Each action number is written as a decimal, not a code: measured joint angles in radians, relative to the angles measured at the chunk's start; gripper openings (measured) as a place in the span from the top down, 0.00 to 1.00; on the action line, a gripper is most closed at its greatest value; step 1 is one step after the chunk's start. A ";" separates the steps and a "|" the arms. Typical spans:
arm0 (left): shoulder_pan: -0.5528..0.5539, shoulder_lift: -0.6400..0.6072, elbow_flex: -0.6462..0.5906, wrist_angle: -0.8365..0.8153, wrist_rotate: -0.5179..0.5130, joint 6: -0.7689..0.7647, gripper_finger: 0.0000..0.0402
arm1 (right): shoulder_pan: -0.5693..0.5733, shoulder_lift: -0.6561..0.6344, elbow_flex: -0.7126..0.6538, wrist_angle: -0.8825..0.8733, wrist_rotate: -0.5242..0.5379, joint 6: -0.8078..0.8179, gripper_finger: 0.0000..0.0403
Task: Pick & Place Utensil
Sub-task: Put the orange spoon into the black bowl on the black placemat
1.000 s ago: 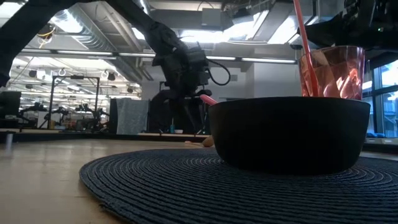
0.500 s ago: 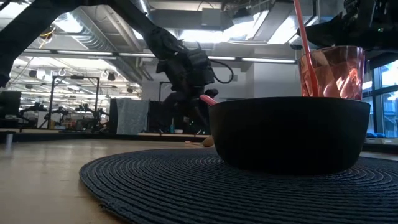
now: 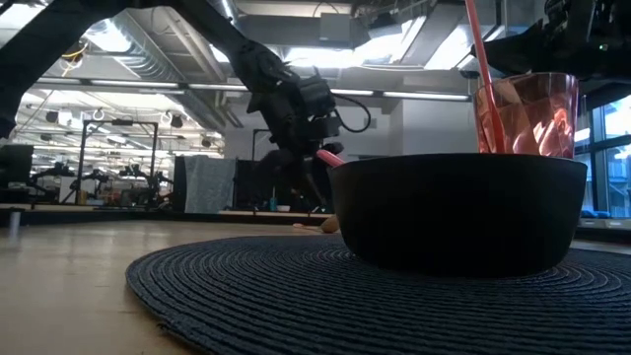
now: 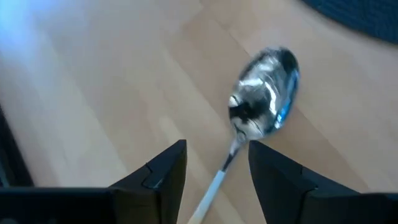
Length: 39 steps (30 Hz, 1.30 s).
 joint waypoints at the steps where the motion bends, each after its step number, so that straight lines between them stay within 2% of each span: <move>1: -0.002 0.005 0.000 -0.008 -0.004 0.020 0.59 | 0.000 0.000 0.000 0.000 0.000 0.000 0.96; 7: -0.001 0.047 0.000 -0.033 -0.014 0.097 0.59 | 0.000 0.000 0.000 -0.001 0.000 0.002 0.96; 17: 0.014 0.056 0.001 -0.045 -0.012 0.124 0.59 | 0.000 0.000 0.000 -0.011 0.000 0.002 0.96; 24: 0.041 0.056 0.021 -0.042 0.070 0.136 0.59 | 0.000 0.000 0.000 -0.016 0.000 0.002 0.96; 30: 0.057 0.055 0.041 -0.035 0.182 0.154 0.59 | 0.000 0.000 0.000 -0.026 0.000 0.002 0.96; 39: 0.074 0.055 0.042 -0.055 0.232 0.185 0.59 | 0.000 0.000 0.000 -0.026 0.000 -0.002 0.96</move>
